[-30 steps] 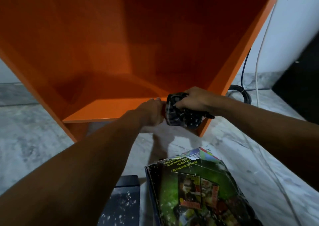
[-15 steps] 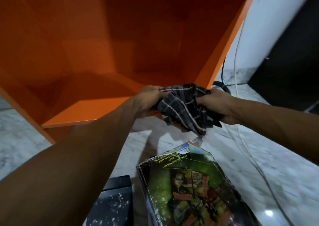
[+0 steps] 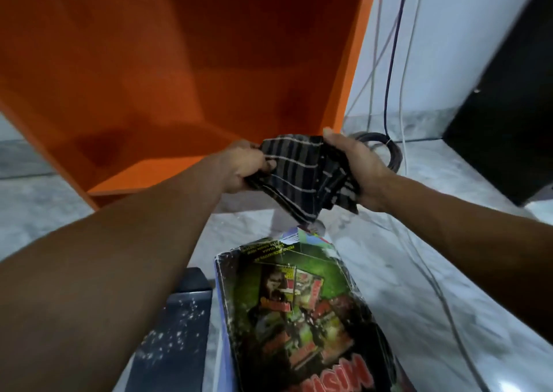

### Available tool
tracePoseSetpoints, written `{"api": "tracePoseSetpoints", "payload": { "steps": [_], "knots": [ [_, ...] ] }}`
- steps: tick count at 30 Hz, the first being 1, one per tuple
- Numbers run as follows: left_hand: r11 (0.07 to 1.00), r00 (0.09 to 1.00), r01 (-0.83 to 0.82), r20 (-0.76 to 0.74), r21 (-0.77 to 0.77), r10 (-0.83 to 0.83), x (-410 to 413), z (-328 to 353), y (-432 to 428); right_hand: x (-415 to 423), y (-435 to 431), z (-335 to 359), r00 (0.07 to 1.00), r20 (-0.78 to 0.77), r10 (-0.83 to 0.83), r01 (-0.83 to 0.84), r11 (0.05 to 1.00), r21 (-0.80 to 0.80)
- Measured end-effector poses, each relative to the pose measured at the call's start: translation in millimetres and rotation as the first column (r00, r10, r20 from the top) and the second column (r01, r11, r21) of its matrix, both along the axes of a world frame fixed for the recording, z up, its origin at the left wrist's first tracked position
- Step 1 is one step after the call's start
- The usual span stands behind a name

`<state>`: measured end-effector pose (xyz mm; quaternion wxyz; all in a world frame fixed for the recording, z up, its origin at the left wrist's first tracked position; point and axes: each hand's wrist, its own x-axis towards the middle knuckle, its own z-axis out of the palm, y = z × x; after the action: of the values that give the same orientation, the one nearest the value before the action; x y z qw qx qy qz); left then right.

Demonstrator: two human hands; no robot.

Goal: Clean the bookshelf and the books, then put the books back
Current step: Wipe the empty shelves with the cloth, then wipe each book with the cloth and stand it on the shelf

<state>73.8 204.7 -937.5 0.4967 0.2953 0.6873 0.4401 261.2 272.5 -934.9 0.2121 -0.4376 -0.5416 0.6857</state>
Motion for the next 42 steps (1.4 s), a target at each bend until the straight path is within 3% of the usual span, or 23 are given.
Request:
{"api": "tracePoseSetpoints", "payload": {
  "steps": [5,11,15,17,21,26,28,30,31,33,37,39,42],
  "knots": [
    [0.993,0.990,-0.100,-0.103,-0.054,0.094,21,7,-30,13,-20,-6,0.975,0.216,0.056,-0.096,0.979,0.179],
    [0.984,0.970,-0.173,-0.184,-0.048,0.161,44,30,-80,-6,-41,-2,0.990,-0.007,0.139,-0.139,0.990,0.032],
    [0.959,0.942,-0.281,-0.206,-0.047,0.266,38,36,-109,-16,-63,-1,0.946,-0.013,0.324,-0.324,0.946,0.004],
    [0.968,0.955,-0.248,-0.181,-0.047,0.235,30,21,-120,-16,-66,-3,0.926,0.040,0.375,-0.377,0.925,0.047],
    [0.991,0.990,-0.135,-0.032,-0.023,0.135,24,-7,-127,-17,-69,-5,0.942,0.187,0.277,-0.306,0.941,0.145],
    [0.992,0.992,-0.125,0.008,0.015,0.125,30,-20,-121,-10,-87,-8,0.944,0.280,0.173,-0.247,0.934,0.258],
    [0.994,0.969,-0.106,-0.225,-0.028,0.098,30,-33,-122,-4,-95,-6,0.928,0.349,0.129,-0.275,0.871,0.407],
    [0.982,0.798,-0.114,-0.602,-0.152,0.000,29,-52,-129,5,-104,-9,0.887,0.459,0.043,-0.339,0.736,0.586],
    [0.970,0.709,-0.133,-0.704,-0.203,-0.050,31,-62,-134,11,-108,-13,0.854,0.521,-0.007,-0.390,0.655,0.648],
    [0.956,0.684,-0.135,-0.723,-0.262,-0.102,38,-82,-141,25,-116,-28,0.749,0.661,-0.035,-0.551,0.522,0.651],
    [0.944,0.648,-0.188,-0.757,-0.271,-0.088,45,-88,-135,44,-138,-57,0.527,0.844,0.105,-0.797,0.405,0.447],
    [0.936,0.669,-0.221,-0.741,-0.274,-0.058,44,-84,-129,46,-138,-65,0.539,0.839,0.078,-0.795,0.377,0.476],
    [0.934,0.821,-0.300,-0.552,-0.193,0.149,42,-87,-124,44,-126,-76,0.577,0.815,0.046,-0.768,0.371,0.522]
  ]
}}
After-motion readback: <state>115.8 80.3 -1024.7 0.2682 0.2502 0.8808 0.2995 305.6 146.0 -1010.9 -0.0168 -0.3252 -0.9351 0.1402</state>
